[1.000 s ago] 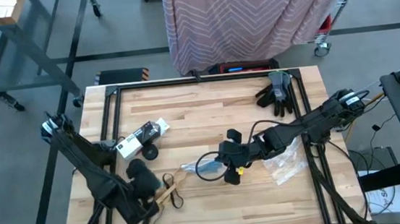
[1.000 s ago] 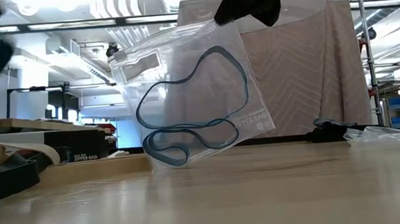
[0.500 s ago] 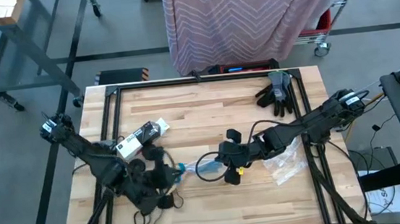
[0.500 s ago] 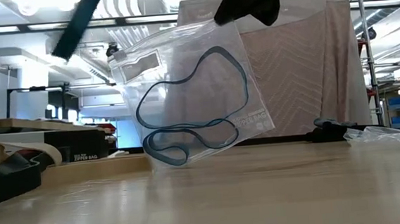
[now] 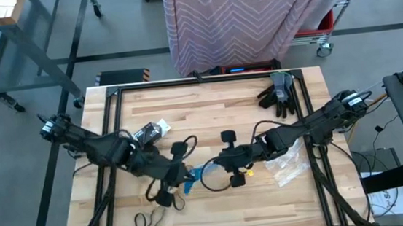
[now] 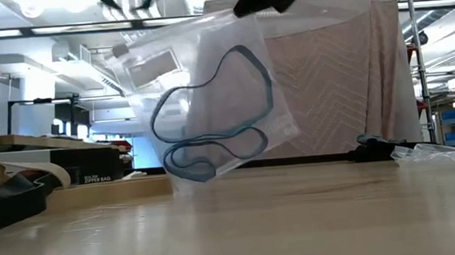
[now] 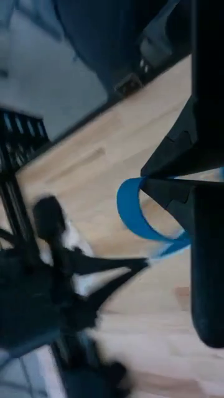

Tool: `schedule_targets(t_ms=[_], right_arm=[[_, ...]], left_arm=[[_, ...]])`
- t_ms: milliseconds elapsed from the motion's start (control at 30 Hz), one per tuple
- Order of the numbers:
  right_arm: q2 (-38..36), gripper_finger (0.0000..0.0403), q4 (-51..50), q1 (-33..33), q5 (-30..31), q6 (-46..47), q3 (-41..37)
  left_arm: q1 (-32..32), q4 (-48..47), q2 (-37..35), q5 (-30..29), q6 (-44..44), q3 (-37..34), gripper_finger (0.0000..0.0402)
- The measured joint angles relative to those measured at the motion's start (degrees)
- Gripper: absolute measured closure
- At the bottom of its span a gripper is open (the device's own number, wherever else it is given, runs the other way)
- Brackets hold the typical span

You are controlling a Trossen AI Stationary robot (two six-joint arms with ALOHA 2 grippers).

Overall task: Sort rubber bands
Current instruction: Put the blue rubberband into the transparent zip bag

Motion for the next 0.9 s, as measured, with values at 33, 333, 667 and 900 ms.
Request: schedule_targets(t_ms=[33, 333, 667, 900], right_arm=[[0.0, 0.0403, 0.6, 0.0, 0.0, -2.5, 0.0], [0.0, 0.0403, 1.5, 0.0, 0.0, -10.2, 0.0], [0.0, 0.0403, 1.6, 0.0, -0.1, -9.6, 0.0], [0.0, 0.0403, 1.6, 0.0, 0.0, -10.2, 0.0]], left_arm=[[0.8, -0.4, 0.0, 2.8, 1.8, 0.5, 0.0402], [7.3, -1.2, 0.0, 16.8, 12.1, 2.6, 0.0402], [12.9, -1.8, 0.0, 20.8, 17.1, 2.4, 0.0402], [12.9, -2.5, 0.0, 20.9, 16.2, 1.9, 0.0401]])
